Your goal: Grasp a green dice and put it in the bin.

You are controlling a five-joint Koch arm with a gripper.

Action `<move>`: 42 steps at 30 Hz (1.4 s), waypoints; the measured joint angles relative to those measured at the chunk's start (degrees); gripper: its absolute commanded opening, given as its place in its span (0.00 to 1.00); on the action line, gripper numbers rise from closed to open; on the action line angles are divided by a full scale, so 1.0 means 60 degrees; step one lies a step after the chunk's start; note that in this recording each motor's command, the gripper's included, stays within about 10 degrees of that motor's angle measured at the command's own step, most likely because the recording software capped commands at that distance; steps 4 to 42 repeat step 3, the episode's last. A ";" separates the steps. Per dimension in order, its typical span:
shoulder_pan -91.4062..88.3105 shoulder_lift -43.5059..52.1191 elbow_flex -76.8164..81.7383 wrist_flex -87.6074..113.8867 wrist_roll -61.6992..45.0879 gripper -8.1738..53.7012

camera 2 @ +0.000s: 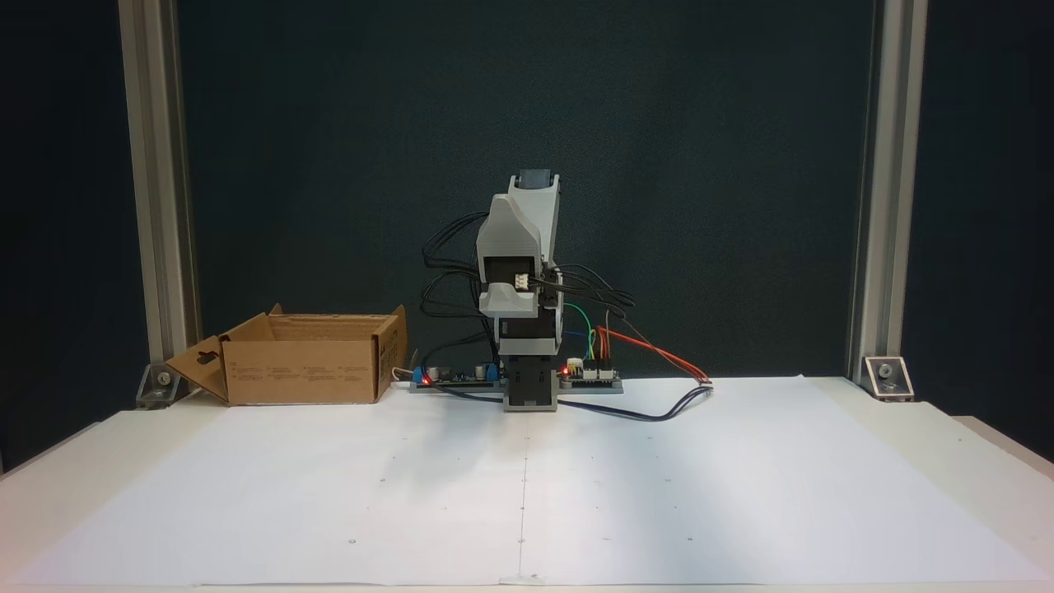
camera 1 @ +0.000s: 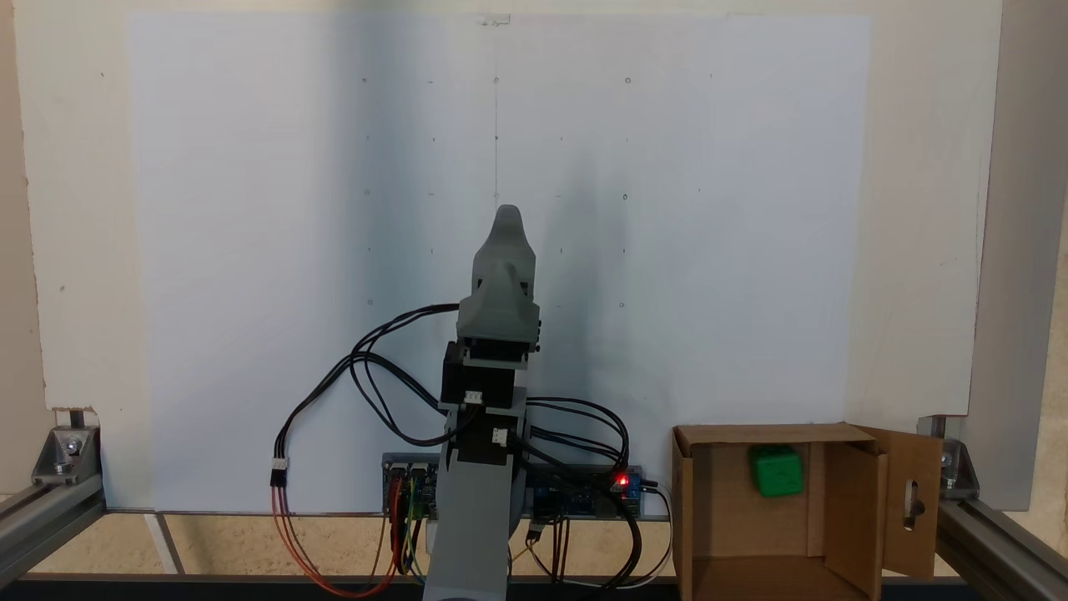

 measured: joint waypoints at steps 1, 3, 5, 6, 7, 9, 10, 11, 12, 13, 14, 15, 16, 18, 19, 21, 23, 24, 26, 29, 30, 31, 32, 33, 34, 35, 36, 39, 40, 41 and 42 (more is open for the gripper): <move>0.0000 0.0000 0.0000 0.0000 0.0000 0.85; 0.0000 0.0000 0.0000 0.0000 0.0000 0.85; 0.0000 0.0000 0.0000 0.0000 0.0000 0.85; 0.0000 0.0000 0.0000 0.0000 0.0000 0.85; 0.0000 0.0000 0.0000 0.0000 0.0000 0.85; 0.0000 0.0000 0.0000 0.0000 0.0000 0.85; 0.0000 0.0000 0.0000 0.0000 0.0000 0.85; 0.0000 0.0000 0.0000 0.0000 0.0000 0.85; 0.0000 0.0000 0.0000 0.0000 0.0000 0.85; 0.0000 0.0000 0.0000 0.0000 0.0000 0.85; 0.0000 0.0000 0.0000 0.0000 0.0000 0.85; 0.0000 0.0000 0.0000 0.0000 0.0000 0.85; 0.0000 0.0000 0.0000 0.0000 0.0000 0.85; 0.0000 0.0000 0.0000 0.0000 0.0000 0.85; 0.0000 0.0000 0.0000 0.0000 0.0000 0.85; 0.0000 0.0000 0.0000 0.0000 0.0000 0.85; 0.0000 0.0000 0.0000 0.0000 0.0000 0.85; 0.0000 0.0000 0.0000 0.0000 0.0000 0.85; 0.0000 0.0000 0.0000 0.0000 0.0000 0.85; 0.0000 0.0000 0.0000 0.0000 0.0000 0.85; 0.0000 0.0000 0.0000 0.0000 0.0000 0.85; 0.0000 0.0000 0.0000 0.0000 0.0000 0.85; 0.0000 0.0000 0.0000 0.0000 0.0000 0.85; 0.0000 0.0000 0.0000 0.0000 0.0000 0.85; 0.0000 0.0000 0.0000 0.0000 0.0000 0.85; 0.0000 0.0000 0.0000 0.0000 0.0000 0.85; 0.0000 0.0000 0.0000 0.0000 0.0000 0.85; 0.0000 0.0000 0.0000 0.0000 0.0000 0.85; 0.0000 0.0000 0.0000 0.0000 0.0000 0.85; 0.0000 0.0000 0.0000 0.0000 0.0000 0.85; 0.0000 0.0000 0.0000 0.0000 0.0000 0.85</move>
